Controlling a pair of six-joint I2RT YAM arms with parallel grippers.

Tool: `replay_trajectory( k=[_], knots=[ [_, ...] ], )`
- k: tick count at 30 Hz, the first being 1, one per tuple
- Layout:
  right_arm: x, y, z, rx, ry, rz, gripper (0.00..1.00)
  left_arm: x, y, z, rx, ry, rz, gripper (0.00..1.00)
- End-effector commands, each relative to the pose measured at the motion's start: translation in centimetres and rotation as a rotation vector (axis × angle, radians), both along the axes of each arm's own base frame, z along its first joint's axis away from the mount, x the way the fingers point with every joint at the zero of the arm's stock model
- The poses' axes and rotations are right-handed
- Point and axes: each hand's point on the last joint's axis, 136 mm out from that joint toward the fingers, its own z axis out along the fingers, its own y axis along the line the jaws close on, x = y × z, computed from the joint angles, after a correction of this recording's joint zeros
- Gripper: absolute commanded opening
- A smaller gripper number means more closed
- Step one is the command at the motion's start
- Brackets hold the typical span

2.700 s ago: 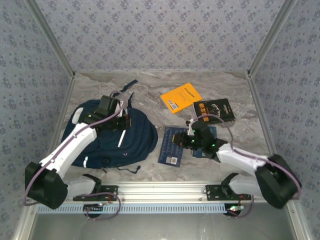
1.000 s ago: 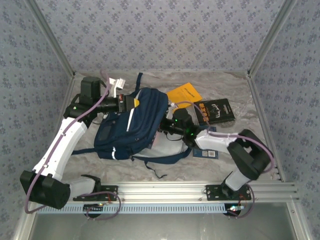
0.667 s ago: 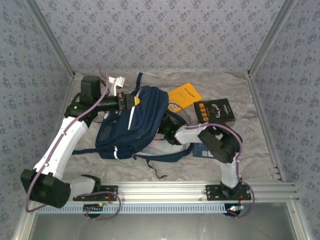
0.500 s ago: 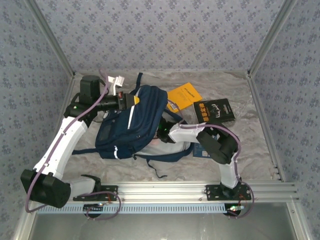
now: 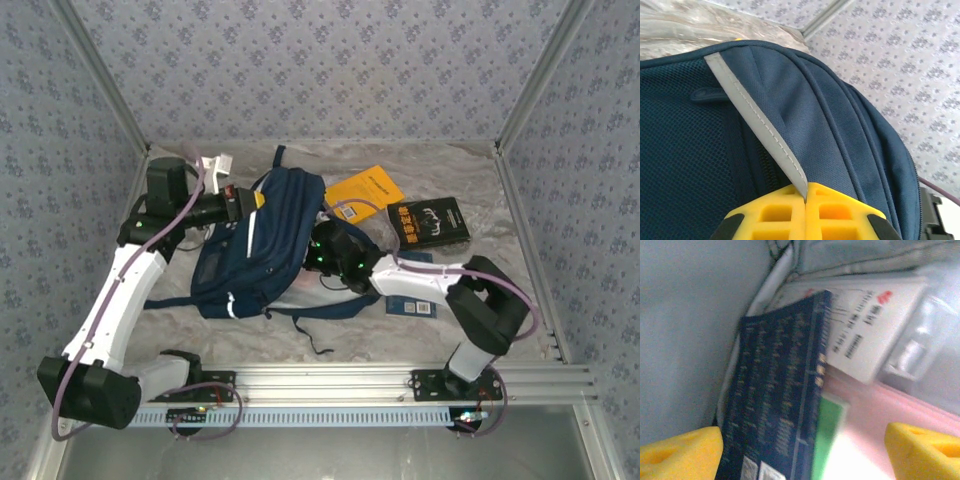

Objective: Pack books, pencil case, and school supplies into a backpack

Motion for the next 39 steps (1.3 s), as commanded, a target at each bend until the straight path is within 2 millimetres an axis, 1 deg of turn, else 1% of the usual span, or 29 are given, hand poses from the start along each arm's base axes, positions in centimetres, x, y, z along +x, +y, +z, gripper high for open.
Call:
replay_trajectory(
  k=[1,6,8,9,11,13,14,17,19,21,22,25,27,29,30,31,32,34,35,36,39],
  knots=[
    [-0.1,-3.1,1.2,-0.101,-0.086,-0.025,0.83,0.9,2.5,2.2,0.050,-0.132,0.127,0.00],
    [-0.5,-7.8,2.7,-0.173,-0.120,-0.086,0.79,1.8,6.3,-0.8,0.181,-0.052,0.319,0.00],
    [-0.1,-10.4,2.9,-0.222,-0.142,-0.146,0.80,1.9,7.6,-1.8,0.232,-0.030,0.378,0.00],
    [0.2,-12.0,3.0,-0.260,-0.148,-0.188,0.81,2.0,8.1,-2.3,0.256,-0.018,0.403,0.00],
    [0.8,-15.3,2.5,-0.360,-0.132,-0.274,0.82,2.1,9.0,-3.3,0.296,0.013,0.443,0.00],
    [1.4,-18.4,1.7,-0.450,-0.095,-0.355,0.83,2.2,9.0,-4.4,0.318,0.051,0.440,0.00],
    [1.7,-20.2,1.0,-0.491,-0.066,-0.410,0.84,2.3,8.6,-5.0,0.327,0.069,0.423,0.00],
    [2.3,-24.6,-1.3,-0.563,0.032,-0.516,0.85,2.1,7.3,-6.7,0.369,0.091,0.367,0.00],
    [2.7,-26.7,-2.6,-0.591,0.092,-0.560,0.86,2.0,6.7,-7.5,0.408,0.084,0.344,0.00],
    [3.2,-27.6,-3.5,-0.587,0.134,-0.581,0.86,1.8,6.8,-8.4,0.458,0.088,0.345,0.00],
    [3.7,-27.5,-3.6,-0.577,0.134,-0.576,0.86,1.8,7.1,-8.9,0.482,0.094,0.350,0.00],
    [6.3,-24.8,-3.5,-0.539,0.121,-0.454,0.84,1.7,8.2,-10.3,0.536,0.111,0.387,0.00],
    [8.3,-23.5,-3.4,-0.546,0.123,-0.420,0.82,1.6,8.8,-10.9,0.549,0.119,0.424,0.00],
    [10.6,-21.3,-3.7,-0.544,0.126,-0.340,0.81,1.5,9.6,-11.3,0.556,0.121,0.467,0.00],
    [11.4,-20.8,-4.4,-0.558,0.145,-0.322,0.79,1.5,10.1,-11.5,0.564,0.126,0.491,0.00],
    [13.2,-19.4,-4.0,-0.540,0.135,-0.292,0.78,1.4,10.6,-11.7,0.570,0.129,0.517,0.00],
    [14.3,-18.4,-3.9,-0.531,0.141,-0.267,0.76,1.4,11.1,-11.8,0.572,0.130,0.542,0.00],
    [16.5,-16.8,-4.8,-0.528,0.155,-0.232,0.72,1.3,11.9,-12.1,0.567,0.136,0.582,0.00],
    [17.3,-16.0,-5.8,-0.522,0.176,-0.209,0.70,1.3,12.2,-12.2,0.563,0.137,0.600,0.00],
    [18.4,-15.4,-5.8,-0.514,0.182,-0.203,0.68,1.3,12.4,-12.2,0.562,0.140,0.611,0.00],
    [20.9,-13.8,-7.3,-0.511,0.218,-0.180,0.65,1.4,12.5,-12.2,0.563,0.140,0.614,0.00]
  ],
)
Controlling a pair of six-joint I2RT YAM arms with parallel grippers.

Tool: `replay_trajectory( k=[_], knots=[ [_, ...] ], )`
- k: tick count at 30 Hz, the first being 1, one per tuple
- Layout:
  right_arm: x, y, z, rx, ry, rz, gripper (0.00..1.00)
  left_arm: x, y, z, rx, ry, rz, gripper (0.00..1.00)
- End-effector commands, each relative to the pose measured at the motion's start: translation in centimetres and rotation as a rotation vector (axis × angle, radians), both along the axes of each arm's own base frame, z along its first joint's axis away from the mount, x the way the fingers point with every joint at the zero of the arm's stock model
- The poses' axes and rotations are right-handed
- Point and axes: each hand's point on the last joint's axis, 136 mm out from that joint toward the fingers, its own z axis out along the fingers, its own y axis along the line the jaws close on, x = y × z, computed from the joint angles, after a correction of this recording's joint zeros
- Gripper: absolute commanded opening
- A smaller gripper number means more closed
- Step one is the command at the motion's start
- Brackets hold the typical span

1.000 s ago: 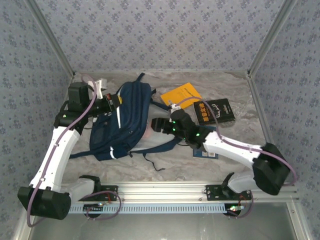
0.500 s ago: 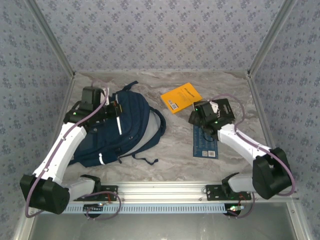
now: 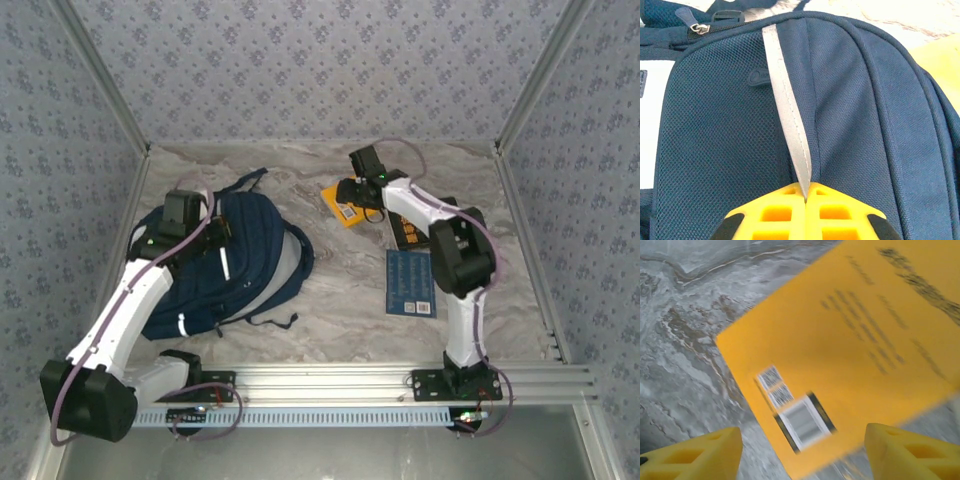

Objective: Pack books, pencil case, and school supplies into a backpack

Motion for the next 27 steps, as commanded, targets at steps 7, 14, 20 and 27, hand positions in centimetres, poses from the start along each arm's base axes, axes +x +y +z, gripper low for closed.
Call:
replay_trajectory(
  k=[7,14,20,27],
  knots=[
    [1.1,1.5,-6.6,-0.040,0.227,0.053,0.60,0.5,2.1,0.3,0.039,-0.025,0.095,0.00],
    [-4.5,3.8,-9.7,-0.093,0.364,0.186,0.61,0.5,2.0,0.5,0.032,-0.032,0.094,0.00],
    [-9.9,3.6,-10.8,-0.104,0.407,0.250,0.62,0.1,3.3,1.1,0.078,-0.055,0.141,0.00],
    [-17.7,1.4,-10.6,-0.113,0.442,0.287,0.62,0.2,4.1,1.4,0.101,-0.062,0.166,0.00]
  ],
)
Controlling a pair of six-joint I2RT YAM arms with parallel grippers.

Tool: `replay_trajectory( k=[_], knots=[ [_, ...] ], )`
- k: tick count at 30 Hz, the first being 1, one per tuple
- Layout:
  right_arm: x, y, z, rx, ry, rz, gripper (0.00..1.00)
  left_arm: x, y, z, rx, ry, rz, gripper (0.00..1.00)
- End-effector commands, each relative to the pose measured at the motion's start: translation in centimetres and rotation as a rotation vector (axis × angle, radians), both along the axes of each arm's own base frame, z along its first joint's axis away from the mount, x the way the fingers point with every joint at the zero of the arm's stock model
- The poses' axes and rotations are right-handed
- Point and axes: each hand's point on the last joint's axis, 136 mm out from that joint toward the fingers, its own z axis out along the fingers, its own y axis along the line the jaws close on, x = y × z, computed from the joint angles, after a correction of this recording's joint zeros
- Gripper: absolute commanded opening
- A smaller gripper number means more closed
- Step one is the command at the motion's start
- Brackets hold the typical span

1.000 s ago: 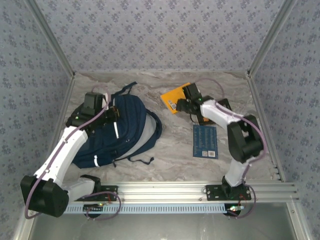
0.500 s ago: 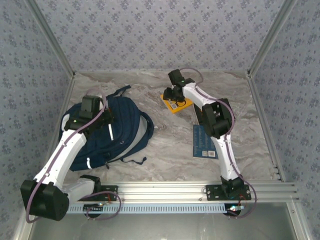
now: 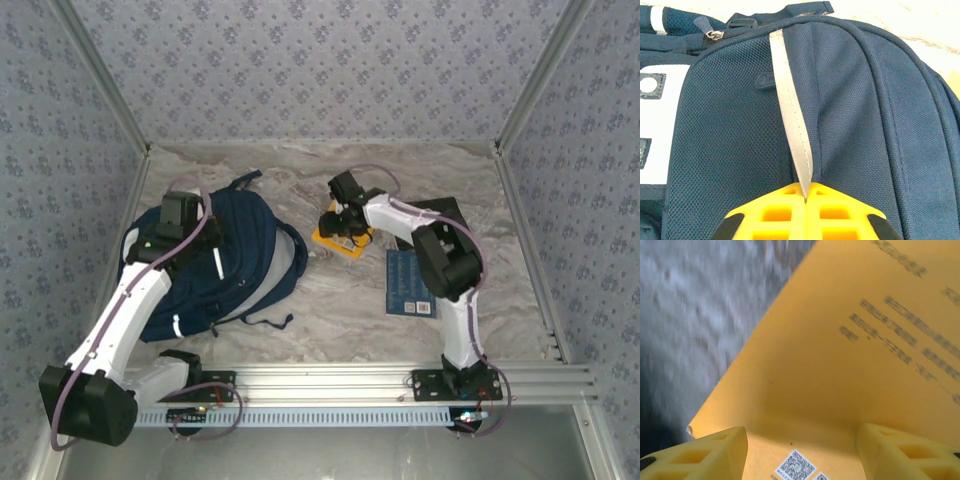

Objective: Pack books, pencil case, and school supplies into a backpack

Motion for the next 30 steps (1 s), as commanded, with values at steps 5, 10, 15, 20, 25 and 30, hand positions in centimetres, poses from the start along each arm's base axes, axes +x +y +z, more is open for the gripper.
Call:
replay_trajectory(
  k=[5,10,15,20,25,30],
  knots=[
    [-14.2,-2.6,-4.0,0.015,0.301,0.106,0.62,0.3,1.8,0.7,0.036,-0.029,0.068,0.00],
    [-14.0,-1.5,0.3,0.153,0.236,0.124,0.66,1.0,-0.7,-0.3,-0.040,0.004,-0.042,0.00],
    [-8.9,-5.9,2.8,0.144,0.105,-0.104,0.72,0.9,-1.4,-0.9,-0.022,0.025,-0.076,0.00],
    [-6.9,-8.7,3.0,0.140,0.083,-0.249,0.73,0.7,-4.0,-2.5,0.011,0.089,-0.184,0.00],
    [-7.1,-9.7,0.5,0.097,0.148,-0.283,0.73,0.5,-5.8,-4.7,0.034,0.177,-0.252,0.00],
    [-7.1,-9.9,-1.3,0.056,0.173,-0.276,0.73,0.4,-6.8,-6.2,0.057,0.234,-0.293,0.00]
  ],
)
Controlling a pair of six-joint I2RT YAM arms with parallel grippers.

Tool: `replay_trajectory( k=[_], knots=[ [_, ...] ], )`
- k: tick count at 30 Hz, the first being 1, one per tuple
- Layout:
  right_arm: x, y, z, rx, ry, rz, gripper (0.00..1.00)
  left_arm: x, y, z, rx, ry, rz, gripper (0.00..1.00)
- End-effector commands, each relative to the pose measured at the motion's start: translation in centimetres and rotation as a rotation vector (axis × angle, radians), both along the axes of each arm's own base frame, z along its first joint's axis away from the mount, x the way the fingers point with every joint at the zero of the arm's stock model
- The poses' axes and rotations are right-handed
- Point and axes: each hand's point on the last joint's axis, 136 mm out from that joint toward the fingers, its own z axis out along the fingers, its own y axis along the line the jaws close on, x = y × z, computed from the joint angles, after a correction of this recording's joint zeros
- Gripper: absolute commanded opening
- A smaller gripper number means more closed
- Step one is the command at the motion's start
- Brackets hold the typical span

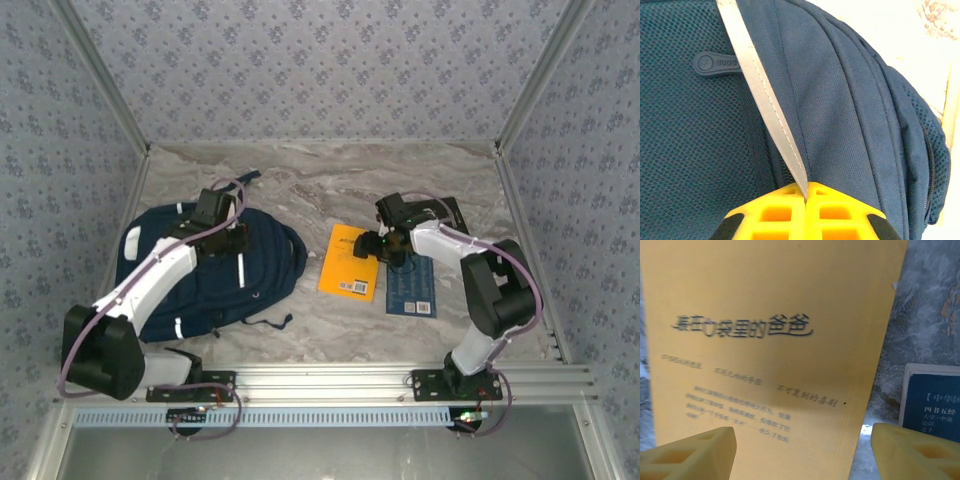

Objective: Pack books, pencil case, and school supplies into a backpack

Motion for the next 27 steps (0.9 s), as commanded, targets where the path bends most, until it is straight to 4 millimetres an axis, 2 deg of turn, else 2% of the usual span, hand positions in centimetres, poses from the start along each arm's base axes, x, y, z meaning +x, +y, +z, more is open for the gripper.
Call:
replay_trajectory(
  k=[1,4,7,11,16,21,27],
  knots=[
    [-0.4,-1.0,-1.5,-0.060,0.038,-0.023,0.74,-0.3,-1.2,0.3,0.009,0.028,-0.064,0.00],
    [-0.5,-0.8,-2.3,-0.080,0.053,-0.006,0.75,-0.4,-1.6,-0.3,0.020,0.049,-0.083,0.00],
    [-0.5,1.9,-2.3,-0.008,0.060,0.076,0.75,-0.4,-2.0,-0.7,0.017,0.061,-0.096,0.00],
    [-0.2,5.8,-0.7,0.082,0.023,0.166,0.75,-0.6,-2.6,-1.3,0.014,0.088,-0.119,0.00],
    [0.1,8.7,1.0,0.224,0.012,0.184,0.75,-0.8,-3.0,-1.7,0.020,0.101,-0.139,0.00],
    [0.4,10.2,2.0,0.385,0.035,0.130,0.75,-0.9,-3.3,-1.9,0.018,0.109,-0.149,0.00],
    [1.3,10.4,5.0,0.611,0.010,0.041,0.74,-1.0,-3.5,-2.1,0.023,0.116,-0.158,0.00]
  ],
)
